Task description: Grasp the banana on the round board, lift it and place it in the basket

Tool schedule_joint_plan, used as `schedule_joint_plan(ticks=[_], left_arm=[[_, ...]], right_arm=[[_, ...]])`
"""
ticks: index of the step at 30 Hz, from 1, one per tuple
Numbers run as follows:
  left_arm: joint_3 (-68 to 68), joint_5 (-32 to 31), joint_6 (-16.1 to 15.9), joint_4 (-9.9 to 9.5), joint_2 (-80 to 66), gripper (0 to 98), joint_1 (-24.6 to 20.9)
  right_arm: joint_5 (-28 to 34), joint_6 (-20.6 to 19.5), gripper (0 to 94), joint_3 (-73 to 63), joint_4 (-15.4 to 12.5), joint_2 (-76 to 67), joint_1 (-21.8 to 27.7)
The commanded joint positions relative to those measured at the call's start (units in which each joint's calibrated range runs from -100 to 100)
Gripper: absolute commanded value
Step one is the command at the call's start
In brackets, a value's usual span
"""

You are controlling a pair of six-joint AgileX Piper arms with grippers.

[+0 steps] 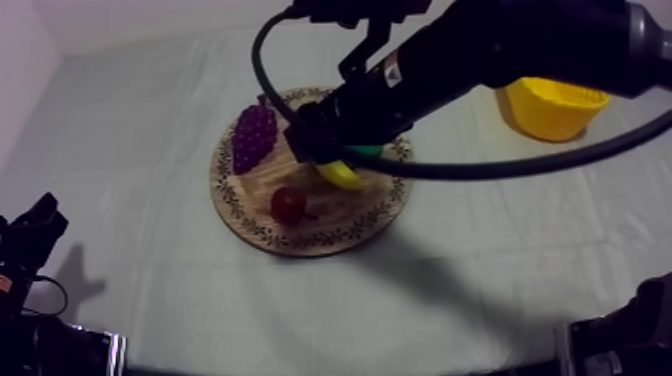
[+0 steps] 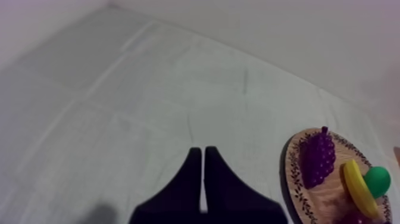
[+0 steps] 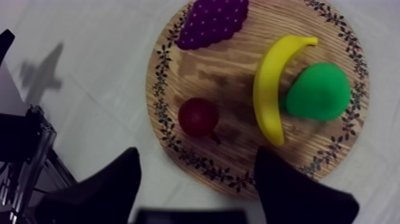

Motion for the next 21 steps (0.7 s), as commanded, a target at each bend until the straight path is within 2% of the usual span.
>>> schedule_joint_plan(ticks=[1, 13, 21], left_arm=[[0.0, 0.0, 0.0, -0.03, 0.0, 0.1, 0.0], [0.0, 0.0, 0.0, -0.03, 0.0, 0.1, 0.0], [0.0, 0.0, 0.0, -0.03, 0.0, 0.1, 0.0]], right_arm=[[-0.8, 0.1, 59.5, 0.4, 0.2, 0.4, 0.1], [-3.7, 4.9, 55.2, -3.3, -1.2, 7.9, 3.1], [-1.3, 3.9, 55.6, -10.3, -0.5, 17.4, 3.5]])
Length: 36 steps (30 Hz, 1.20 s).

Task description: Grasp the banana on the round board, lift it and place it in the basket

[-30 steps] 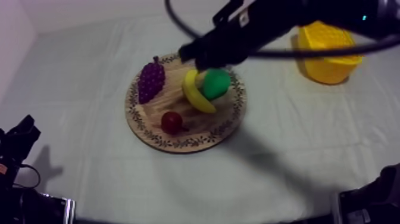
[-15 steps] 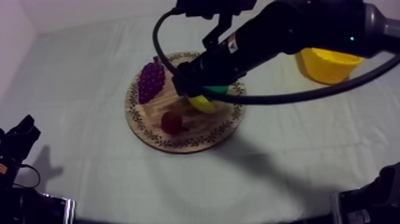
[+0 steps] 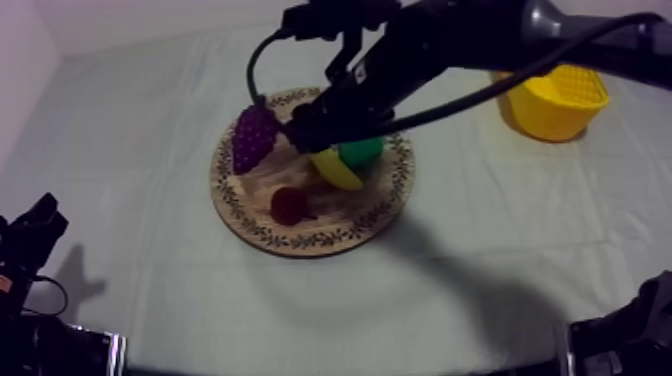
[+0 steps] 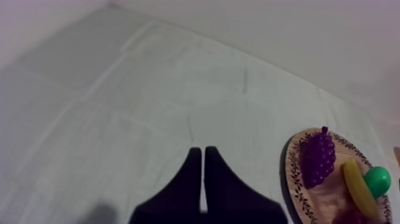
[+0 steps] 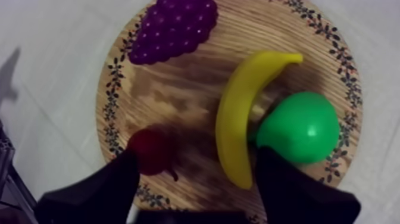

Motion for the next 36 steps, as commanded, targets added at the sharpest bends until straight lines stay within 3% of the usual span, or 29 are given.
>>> schedule_joint_plan(ticks=[1, 11, 21, 36], left_arm=[[0.0, 0.0, 0.0, -0.03, 0.0, 0.1, 0.0], [0.0, 0.0, 0.0, -0.03, 0.0, 0.1, 0.0], [0.0, 0.0, 0.0, -0.03, 0.0, 0.1, 0.0], [0.0, 0.0, 0.0, -0.03, 0.0, 0.1, 0.0]], right_arm=[[1.0, 0.0, 55.4, -2.2, -0.3, 3.2, 0.2], [4.1, 0.6, 53.9, -10.3, -1.2, 13.0, 1.6], [12.4, 1.7, 50.7, -21.7, -2.8, 21.1, 3.3], [15.1, 4.4, 31.2, -22.0, -3.5, 24.2, 2.2]])
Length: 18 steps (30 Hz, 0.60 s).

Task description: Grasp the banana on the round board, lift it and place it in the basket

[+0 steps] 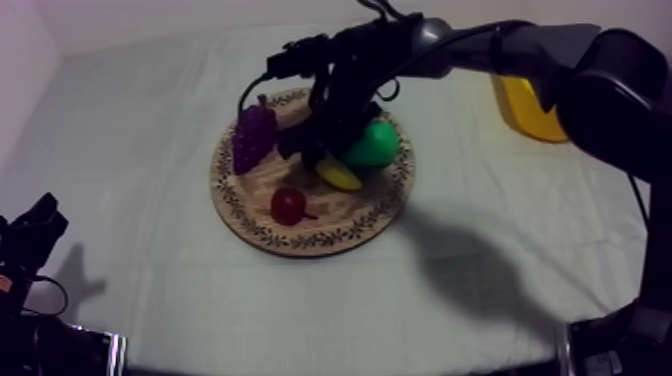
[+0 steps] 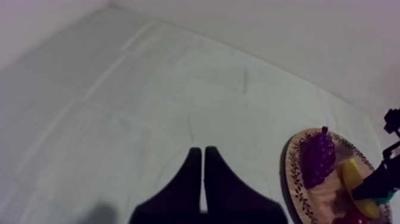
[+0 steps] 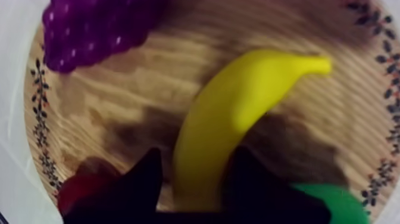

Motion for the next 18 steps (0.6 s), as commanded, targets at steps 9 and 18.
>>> schedule_joint_plan(ticks=[9, 18], left_arm=[[0.0, 0.0, 0.0, -0.03, 0.0, 0.1, 0.0], [0.0, 0.0, 0.0, -0.03, 0.0, 0.1, 0.0]], right_arm=[[-0.7, 1.1, 17.7, -1.3, 2.0, -1.1, -0.9], [3.7, 1.3, 16.2, -2.8, 2.3, -10.9, 2.0]])
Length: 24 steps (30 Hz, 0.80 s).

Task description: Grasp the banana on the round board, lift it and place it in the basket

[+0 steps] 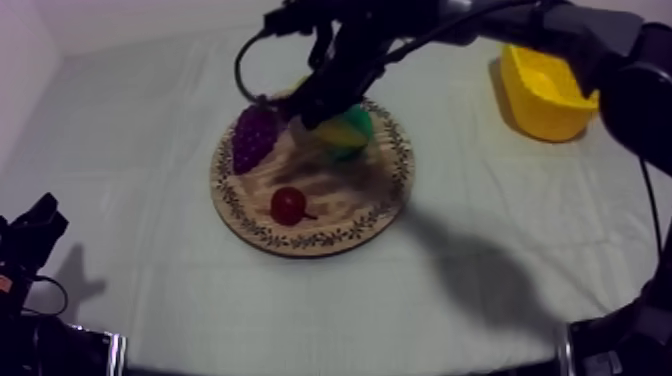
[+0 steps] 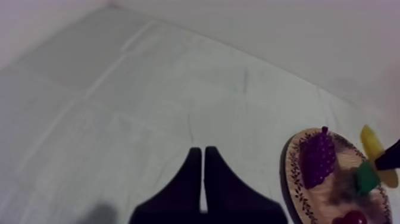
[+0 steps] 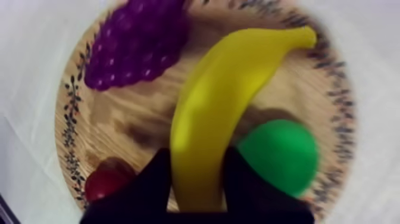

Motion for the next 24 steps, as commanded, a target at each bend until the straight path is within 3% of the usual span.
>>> schedule_joint_plan(ticks=[1, 12, 24], left_arm=[[0.0, 0.0, 0.0, -0.03, 0.0, 0.1, 0.0], [0.0, 0.0, 0.0, -0.03, 0.0, 0.1, 0.0], [0.0, 0.0, 0.0, -0.03, 0.0, 0.1, 0.0]], right_arm=[[1.6, 0.5, 16.1, -0.4, -0.3, -3.3, 1.3], [9.2, 2.0, 15.9, -3.0, 0.4, -13.4, 11.1], [9.4, 5.5, 14.9, 6.5, 0.4, -20.1, 23.4]])
